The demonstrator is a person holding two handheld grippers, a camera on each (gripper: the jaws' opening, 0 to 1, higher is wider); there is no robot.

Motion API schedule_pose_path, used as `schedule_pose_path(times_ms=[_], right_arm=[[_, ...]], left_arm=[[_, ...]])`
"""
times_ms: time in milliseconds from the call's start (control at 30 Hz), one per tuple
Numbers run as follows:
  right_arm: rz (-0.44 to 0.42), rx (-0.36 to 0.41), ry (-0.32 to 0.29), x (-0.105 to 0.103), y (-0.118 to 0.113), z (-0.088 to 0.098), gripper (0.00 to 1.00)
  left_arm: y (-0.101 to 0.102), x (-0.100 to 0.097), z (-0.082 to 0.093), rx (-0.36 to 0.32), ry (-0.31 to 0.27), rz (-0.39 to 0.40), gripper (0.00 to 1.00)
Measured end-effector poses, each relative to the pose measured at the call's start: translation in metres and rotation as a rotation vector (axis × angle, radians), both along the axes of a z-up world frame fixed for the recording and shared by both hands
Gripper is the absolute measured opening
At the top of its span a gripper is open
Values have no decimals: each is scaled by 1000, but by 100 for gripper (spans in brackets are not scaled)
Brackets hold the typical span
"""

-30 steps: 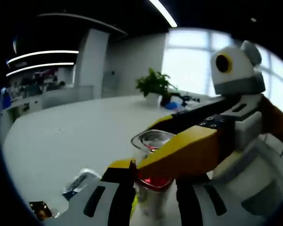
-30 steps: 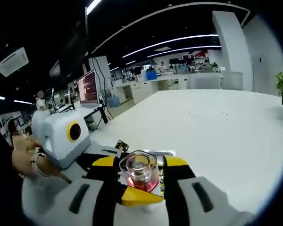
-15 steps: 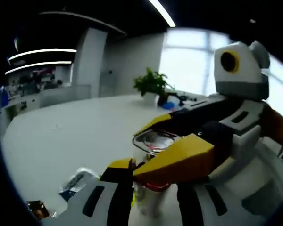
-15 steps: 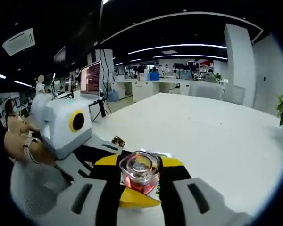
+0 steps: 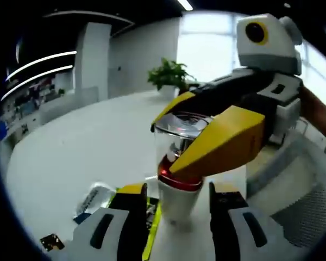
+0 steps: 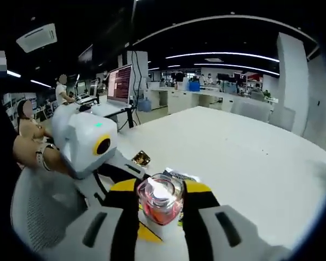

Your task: Arrange the skincare products in the storage area until every visible bottle or jar stands upright without overlapping.

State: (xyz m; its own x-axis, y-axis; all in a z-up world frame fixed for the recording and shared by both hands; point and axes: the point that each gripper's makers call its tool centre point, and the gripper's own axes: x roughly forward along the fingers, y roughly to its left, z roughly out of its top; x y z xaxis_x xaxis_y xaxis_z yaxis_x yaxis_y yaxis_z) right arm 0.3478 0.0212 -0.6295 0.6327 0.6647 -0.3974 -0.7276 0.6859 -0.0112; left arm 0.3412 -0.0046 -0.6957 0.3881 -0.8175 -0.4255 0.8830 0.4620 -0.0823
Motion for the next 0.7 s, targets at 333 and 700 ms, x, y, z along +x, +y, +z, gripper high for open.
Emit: schedule_pose_path(times_ms=[333,700], right_arm=[[0,-22,14,-1,-12,0,29],[28,-50,38,0,-31,-2,29]], left_arm=[[1,-2,-3,27,11,-14,47],[2,-5,-7,55,12,-36,49]])
